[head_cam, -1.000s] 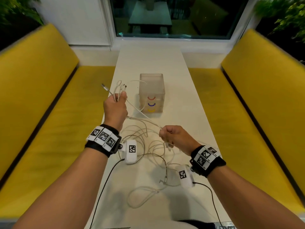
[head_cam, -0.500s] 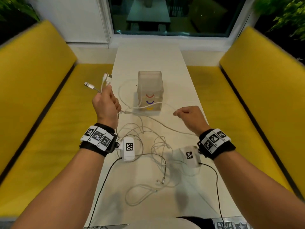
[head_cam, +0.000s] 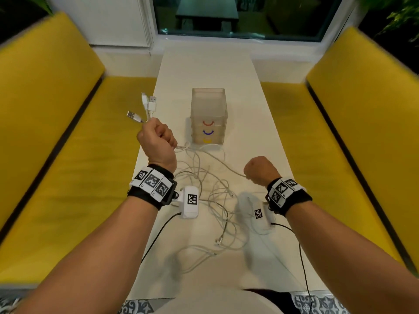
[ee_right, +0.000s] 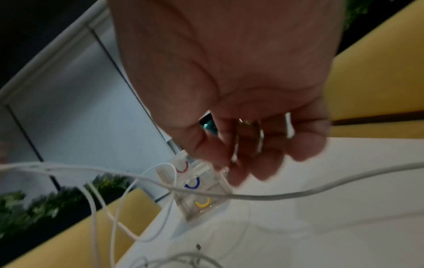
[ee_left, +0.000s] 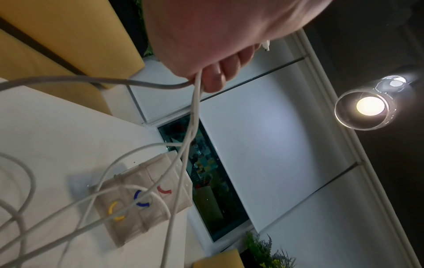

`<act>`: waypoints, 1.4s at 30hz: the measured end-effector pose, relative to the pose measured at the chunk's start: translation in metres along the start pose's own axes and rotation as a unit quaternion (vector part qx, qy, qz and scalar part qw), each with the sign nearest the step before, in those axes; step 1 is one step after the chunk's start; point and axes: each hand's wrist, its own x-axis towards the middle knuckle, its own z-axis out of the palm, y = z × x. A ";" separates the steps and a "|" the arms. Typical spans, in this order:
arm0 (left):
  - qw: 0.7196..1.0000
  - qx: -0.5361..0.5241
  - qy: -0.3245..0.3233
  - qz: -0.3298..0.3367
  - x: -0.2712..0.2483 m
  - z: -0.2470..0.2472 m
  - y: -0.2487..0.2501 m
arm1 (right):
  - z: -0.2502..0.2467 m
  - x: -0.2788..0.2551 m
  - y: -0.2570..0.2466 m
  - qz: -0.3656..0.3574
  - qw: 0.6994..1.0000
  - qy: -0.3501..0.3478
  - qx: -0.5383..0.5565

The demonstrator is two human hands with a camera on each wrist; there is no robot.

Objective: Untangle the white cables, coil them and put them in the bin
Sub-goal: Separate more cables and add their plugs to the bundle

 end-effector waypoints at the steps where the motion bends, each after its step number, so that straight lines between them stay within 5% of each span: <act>1: 1.000 0.001 0.001 -0.003 -0.002 0.001 -0.003 | 0.004 -0.004 0.002 0.024 0.998 -0.035 -0.054; 7: 1.000 0.011 0.010 -0.007 -0.006 0.001 -0.008 | 0.028 -0.023 0.033 0.074 0.958 -0.124 -0.249; 13: 0.999 0.022 0.009 -0.030 -0.005 0.001 -0.007 | 0.039 -0.034 0.043 0.066 0.949 -0.139 -0.274; 16: 0.997 0.071 -0.013 -0.039 -0.006 0.001 -0.012 | 0.027 -0.032 0.026 0.063 0.969 -0.138 -0.194; 21: 0.985 0.134 -0.074 -0.082 -0.019 0.004 -0.024 | 0.006 -0.050 -0.023 -0.093 0.994 -0.046 0.020; 23: 0.980 0.150 -0.100 -0.084 -0.026 0.005 -0.027 | -0.001 -0.065 -0.043 -0.113 0.974 -0.037 0.192; 27: 0.972 0.186 -0.125 -0.064 -0.037 0.005 -0.032 | -0.009 -0.084 -0.068 -0.122 0.887 0.009 0.446; 33: 0.965 0.189 -0.147 -0.107 -0.052 0.012 -0.026 | -0.002 -0.091 -0.090 -0.120 0.849 -0.001 0.515; 42: 0.966 0.178 -0.163 -0.095 -0.073 0.020 -0.023 | 0.004 -0.106 -0.103 -0.147 0.819 0.088 0.548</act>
